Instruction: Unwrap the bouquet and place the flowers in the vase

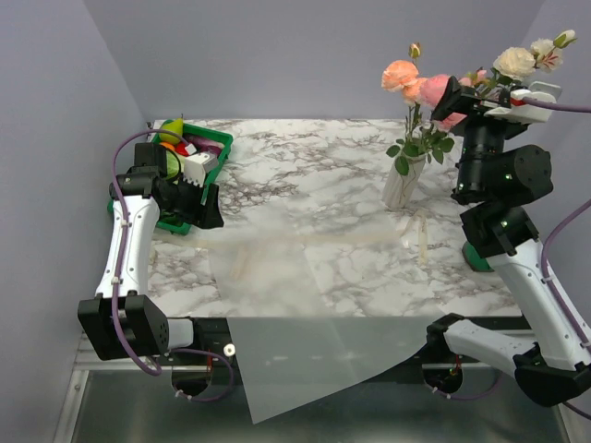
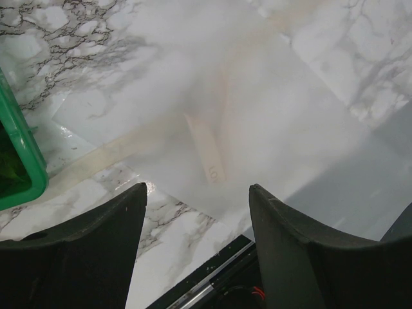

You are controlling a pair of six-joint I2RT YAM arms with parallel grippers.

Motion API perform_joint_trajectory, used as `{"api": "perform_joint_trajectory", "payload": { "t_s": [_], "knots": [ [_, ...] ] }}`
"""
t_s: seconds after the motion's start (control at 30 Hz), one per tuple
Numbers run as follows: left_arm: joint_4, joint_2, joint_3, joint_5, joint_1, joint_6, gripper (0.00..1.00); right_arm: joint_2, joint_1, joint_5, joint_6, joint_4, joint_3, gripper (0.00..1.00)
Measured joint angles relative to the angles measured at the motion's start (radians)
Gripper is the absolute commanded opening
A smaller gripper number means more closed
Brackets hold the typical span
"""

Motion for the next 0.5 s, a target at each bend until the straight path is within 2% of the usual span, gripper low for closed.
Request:
{"api": "perform_joint_trajectory", "payload": {
  "t_s": [0.2, 0.37, 0.5],
  "knots": [
    [0.000, -0.001, 0.000, 0.008, 0.000, -0.006, 0.74, 0.072, 0.000, 0.044, 0.023, -0.184, 0.126, 1.00],
    [-0.001, -0.011, 0.000, 0.010, 0.000, -0.006, 0.74, 0.105, 0.001, 0.026, 0.106, -0.352, 0.076, 1.00],
    [-0.002, -0.019, 0.000, 0.010, 0.000, -0.006, 0.75, 0.054, 0.002, -0.019, 0.167, -0.458, 0.046, 1.00]
  ]
}}
